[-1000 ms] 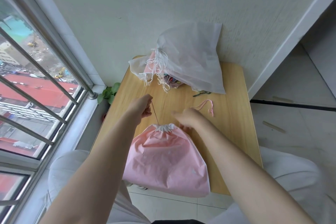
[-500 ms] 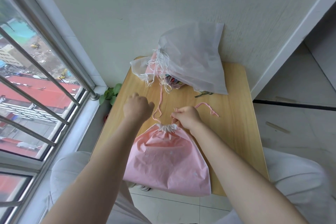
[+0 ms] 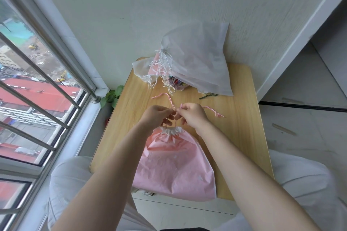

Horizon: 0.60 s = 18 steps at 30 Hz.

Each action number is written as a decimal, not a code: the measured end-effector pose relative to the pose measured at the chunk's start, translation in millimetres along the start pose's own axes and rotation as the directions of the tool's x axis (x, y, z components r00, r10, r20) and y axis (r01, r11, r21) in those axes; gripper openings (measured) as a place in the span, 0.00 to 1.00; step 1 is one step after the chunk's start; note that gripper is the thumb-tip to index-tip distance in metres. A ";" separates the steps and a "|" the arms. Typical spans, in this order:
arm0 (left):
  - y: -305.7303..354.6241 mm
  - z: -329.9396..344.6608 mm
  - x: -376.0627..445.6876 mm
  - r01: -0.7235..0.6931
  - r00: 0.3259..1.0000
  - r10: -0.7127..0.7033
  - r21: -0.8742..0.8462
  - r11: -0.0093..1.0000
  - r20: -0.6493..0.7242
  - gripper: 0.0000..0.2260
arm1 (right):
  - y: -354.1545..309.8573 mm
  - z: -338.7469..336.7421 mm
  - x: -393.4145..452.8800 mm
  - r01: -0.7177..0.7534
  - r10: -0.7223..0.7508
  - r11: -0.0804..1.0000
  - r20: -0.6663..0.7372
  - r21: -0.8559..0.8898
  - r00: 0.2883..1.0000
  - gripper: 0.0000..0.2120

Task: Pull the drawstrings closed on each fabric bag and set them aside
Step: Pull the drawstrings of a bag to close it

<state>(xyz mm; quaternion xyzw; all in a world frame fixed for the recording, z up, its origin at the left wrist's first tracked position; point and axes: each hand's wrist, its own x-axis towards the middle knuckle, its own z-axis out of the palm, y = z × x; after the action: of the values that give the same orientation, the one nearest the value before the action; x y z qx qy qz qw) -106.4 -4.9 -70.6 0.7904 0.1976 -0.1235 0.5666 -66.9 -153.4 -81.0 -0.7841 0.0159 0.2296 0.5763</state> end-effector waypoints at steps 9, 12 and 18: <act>14.4 9.1 -9.9 0.008 0.965 -0.031 0.091 0.996 0.261 0.10 | -26.0 -9.0 6.6 0.240 -0.238 0.970 0.042 -0.028 0.970 0.07; 16.7 8.5 -11.3 -0.006 0.976 -0.015 0.100 0.995 0.216 0.12 | -27.4 -7.2 3.7 0.185 -0.177 0.979 0.095 -0.083 0.980 0.13; 8.7 3.0 -2.7 0.107 0.994 -0.107 -0.047 0.993 -0.002 0.12 | -24.1 -28.4 -4.6 0.122 -0.052 0.880 0.162 -0.460 0.985 0.15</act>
<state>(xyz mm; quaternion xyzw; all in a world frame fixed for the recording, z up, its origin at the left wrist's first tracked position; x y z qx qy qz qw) -104.8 -10.6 -63.1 0.7655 0.2438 -0.1473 0.5770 -54.3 -172.3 -51.0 -0.8811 -0.1172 0.2569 0.3795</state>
